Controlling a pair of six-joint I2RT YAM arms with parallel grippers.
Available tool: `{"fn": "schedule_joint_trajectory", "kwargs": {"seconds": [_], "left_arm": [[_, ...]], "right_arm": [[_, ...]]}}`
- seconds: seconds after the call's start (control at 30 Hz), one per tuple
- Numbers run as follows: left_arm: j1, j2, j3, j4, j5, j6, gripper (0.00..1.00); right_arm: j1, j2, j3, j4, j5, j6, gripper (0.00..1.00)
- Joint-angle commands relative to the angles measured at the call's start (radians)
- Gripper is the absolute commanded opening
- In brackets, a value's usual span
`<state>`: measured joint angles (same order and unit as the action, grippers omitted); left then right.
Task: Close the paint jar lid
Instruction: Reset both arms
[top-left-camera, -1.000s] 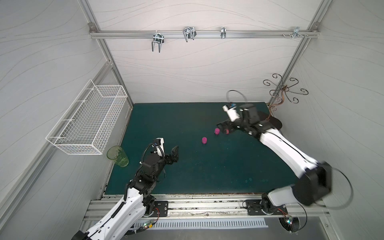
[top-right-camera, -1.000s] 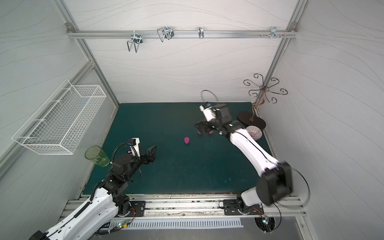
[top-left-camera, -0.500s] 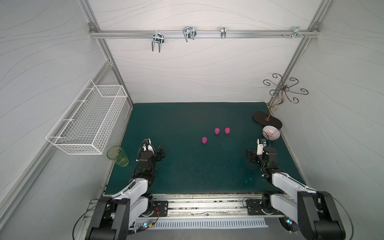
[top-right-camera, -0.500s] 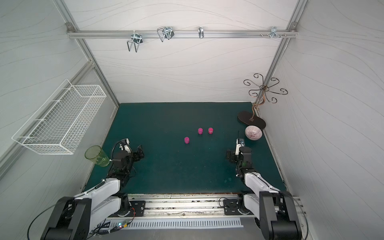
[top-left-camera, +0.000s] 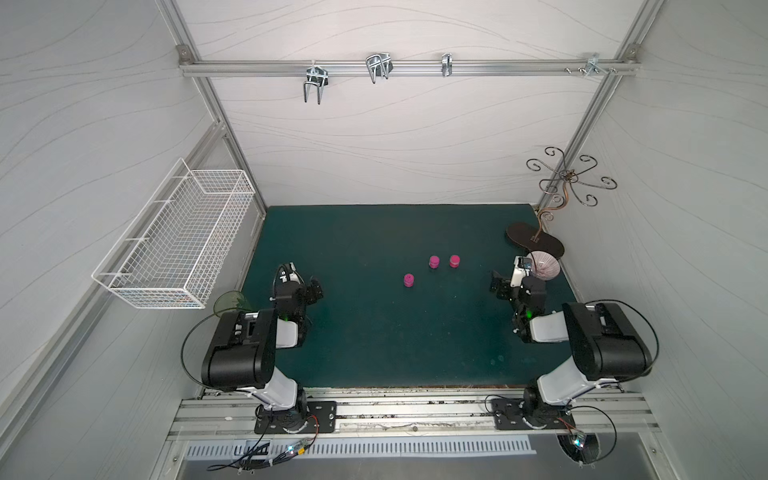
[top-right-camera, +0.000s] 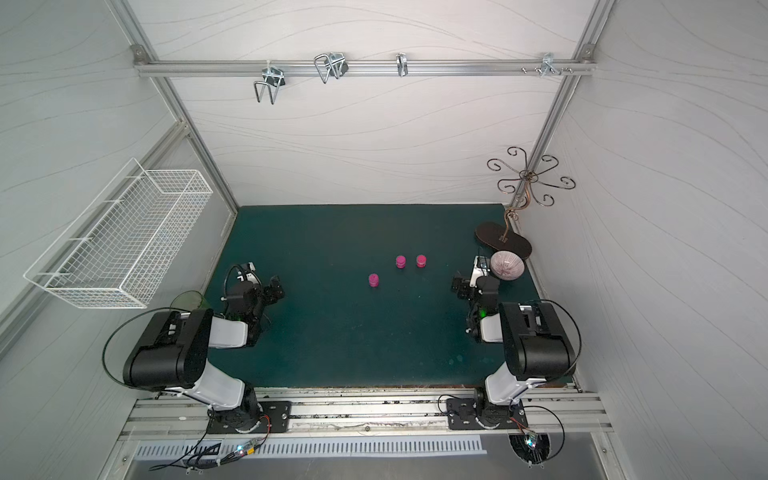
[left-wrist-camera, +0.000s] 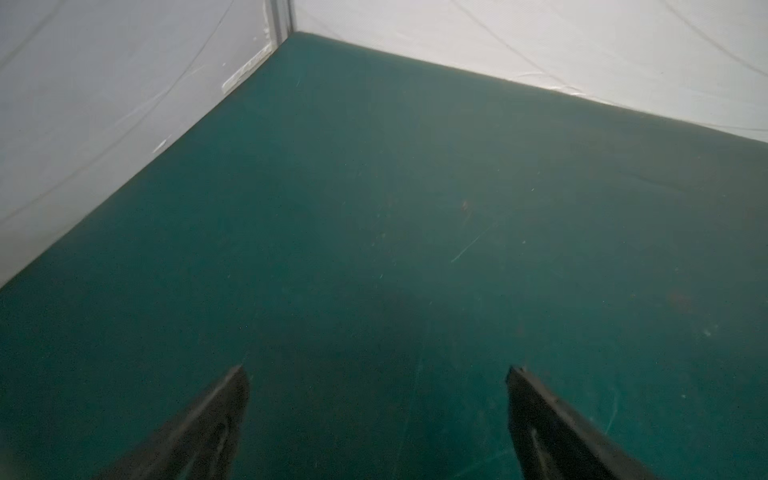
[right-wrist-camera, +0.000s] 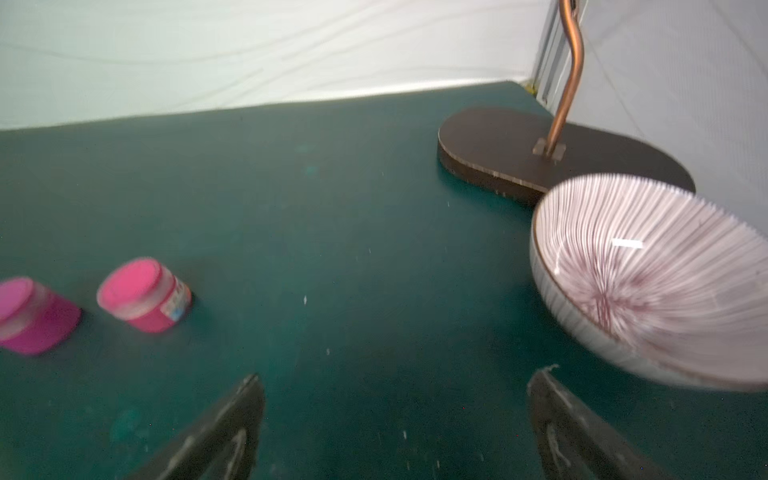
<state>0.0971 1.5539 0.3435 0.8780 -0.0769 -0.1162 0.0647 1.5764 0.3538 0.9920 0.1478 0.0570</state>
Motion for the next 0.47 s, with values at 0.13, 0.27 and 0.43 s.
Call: {"fn": "schedule_joint_trajectory", "kwargs": {"seconds": [0.13, 0.27, 0.43], "left_arm": [[0.003, -0.001, 0.033, 0.041, 0.074, 0.022, 1.0], [0.001, -0.011, 0.039, 0.015, 0.075, 0.02, 1.0], [0.002, -0.011, 0.037, 0.021, 0.074, 0.02, 1.0]], "right_arm": [[0.033, -0.006, 0.021, -0.067, 0.092, -0.007, 0.99], [0.059, 0.002, 0.052, -0.11, 0.144, -0.019, 0.99], [0.051, -0.003, 0.052, -0.118, 0.134, -0.012, 0.99]]}}
